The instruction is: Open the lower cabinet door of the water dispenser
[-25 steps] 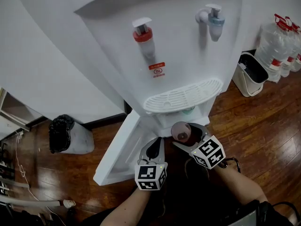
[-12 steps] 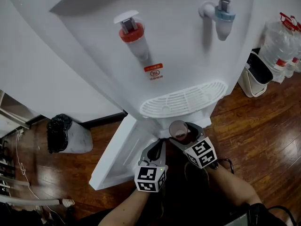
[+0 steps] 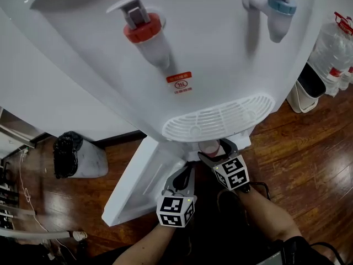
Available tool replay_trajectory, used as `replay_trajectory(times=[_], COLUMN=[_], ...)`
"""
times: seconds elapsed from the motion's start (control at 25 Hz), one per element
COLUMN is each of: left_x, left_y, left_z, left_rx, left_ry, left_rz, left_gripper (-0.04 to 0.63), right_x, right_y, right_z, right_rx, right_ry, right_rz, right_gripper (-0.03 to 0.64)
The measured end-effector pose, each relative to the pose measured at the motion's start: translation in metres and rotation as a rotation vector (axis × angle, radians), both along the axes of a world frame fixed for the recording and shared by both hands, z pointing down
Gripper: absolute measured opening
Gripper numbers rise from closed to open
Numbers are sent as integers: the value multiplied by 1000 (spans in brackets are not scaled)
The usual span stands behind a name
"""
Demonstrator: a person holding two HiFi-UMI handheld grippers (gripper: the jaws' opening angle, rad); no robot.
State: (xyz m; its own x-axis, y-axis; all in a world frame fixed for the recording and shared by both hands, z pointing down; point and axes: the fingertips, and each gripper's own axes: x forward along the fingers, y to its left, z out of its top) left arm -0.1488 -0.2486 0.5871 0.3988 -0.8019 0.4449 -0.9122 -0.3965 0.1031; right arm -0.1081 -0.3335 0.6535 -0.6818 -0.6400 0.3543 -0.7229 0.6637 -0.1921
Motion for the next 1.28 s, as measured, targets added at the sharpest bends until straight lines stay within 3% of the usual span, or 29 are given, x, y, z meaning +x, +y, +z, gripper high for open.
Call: replay_trajectory(times=[0.28,0.6,1.28], left_x=[-1,4,8], left_y=[1,4,11], left_z=[0,4,14], left_rx=[-10,-27,-49], left_ry=[-12,-3,-11], left_rz=[31,82,168], left_gripper=[-16,-16,-17], right_x=[-10,-18,-30], right_y=[-22,-41,-65], right_z=[12,14,23], right_rx=[23,43,51], right_ry=[8,-48,-35], right_rz=[48,122,170], right_gripper=[370,370,367])
